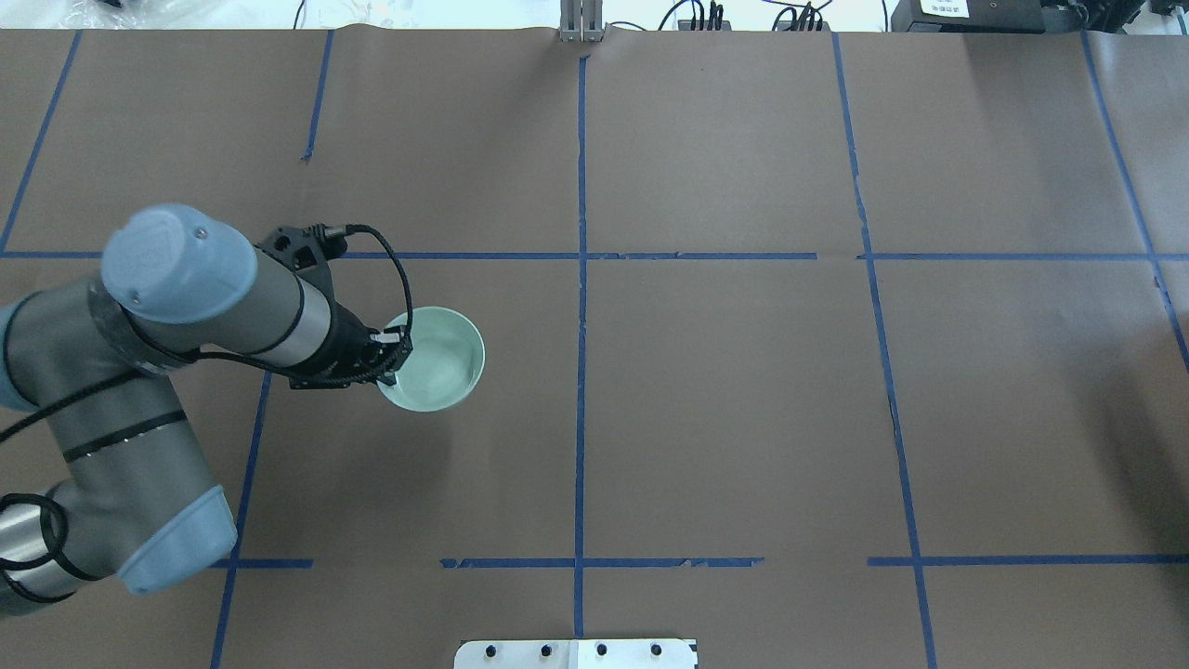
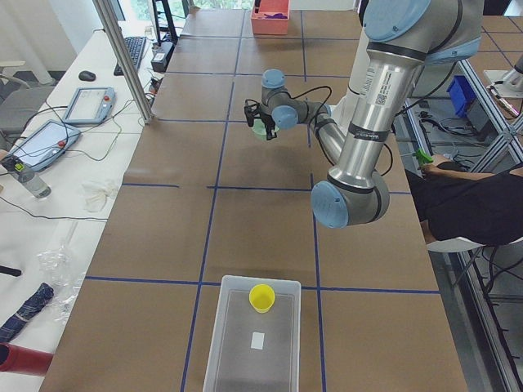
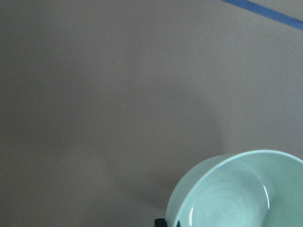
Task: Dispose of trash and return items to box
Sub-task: 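Lift the green bowl with the left gripper and carry it away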
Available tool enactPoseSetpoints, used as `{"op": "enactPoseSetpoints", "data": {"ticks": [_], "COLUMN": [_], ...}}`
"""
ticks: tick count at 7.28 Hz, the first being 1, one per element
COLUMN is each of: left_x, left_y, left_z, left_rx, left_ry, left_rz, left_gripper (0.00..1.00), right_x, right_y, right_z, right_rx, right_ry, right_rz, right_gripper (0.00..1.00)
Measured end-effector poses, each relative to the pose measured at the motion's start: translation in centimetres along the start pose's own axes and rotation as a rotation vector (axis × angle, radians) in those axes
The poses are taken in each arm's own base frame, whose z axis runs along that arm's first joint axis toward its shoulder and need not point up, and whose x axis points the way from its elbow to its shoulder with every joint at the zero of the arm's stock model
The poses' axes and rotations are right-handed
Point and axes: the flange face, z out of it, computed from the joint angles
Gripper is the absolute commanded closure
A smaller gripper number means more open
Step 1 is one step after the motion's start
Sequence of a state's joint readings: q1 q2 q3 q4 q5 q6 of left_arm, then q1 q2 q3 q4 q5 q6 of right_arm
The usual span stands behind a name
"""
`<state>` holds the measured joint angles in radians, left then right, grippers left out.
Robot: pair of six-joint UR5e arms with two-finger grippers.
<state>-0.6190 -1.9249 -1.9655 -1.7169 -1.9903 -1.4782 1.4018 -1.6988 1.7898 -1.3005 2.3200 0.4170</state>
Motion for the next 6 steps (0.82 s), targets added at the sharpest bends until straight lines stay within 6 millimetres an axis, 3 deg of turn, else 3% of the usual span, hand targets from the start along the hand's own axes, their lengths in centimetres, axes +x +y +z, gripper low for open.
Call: {"op": "enactPoseSetpoints", "data": {"ticks": [1, 3, 5, 6], "left_x": [-0.5, -2.9, -8.3, -12.2], "left_y": [-2.5, -7.6, -12.6, -15.1], "left_z": [-3.1, -8.2, -11.7, -12.9], "left_rx": [0.028, 0.092, 0.158, 0.175], "left_ry": [0.025, 0.04, -0.03, -0.077], "left_rz": [-0.009, 0.049, 0.149, 0.212], "left_gripper": [1.0, 1.0, 1.0, 1.0], "right_x": [-2.3, -4.3, -4.2, -3.8], "right_y": [0.1, 0.0, 0.0, -0.3], "right_z": [0.6, 0.6, 0.9, 0.8], "right_rx": [-0.002, 0.015, 0.03, 0.037], "right_ry": [0.01, 0.003, -0.005, -0.003], "right_rz": [-0.012, -0.047, -0.064, -0.058], "right_gripper": [0.0, 0.0, 0.0, 0.0]}}
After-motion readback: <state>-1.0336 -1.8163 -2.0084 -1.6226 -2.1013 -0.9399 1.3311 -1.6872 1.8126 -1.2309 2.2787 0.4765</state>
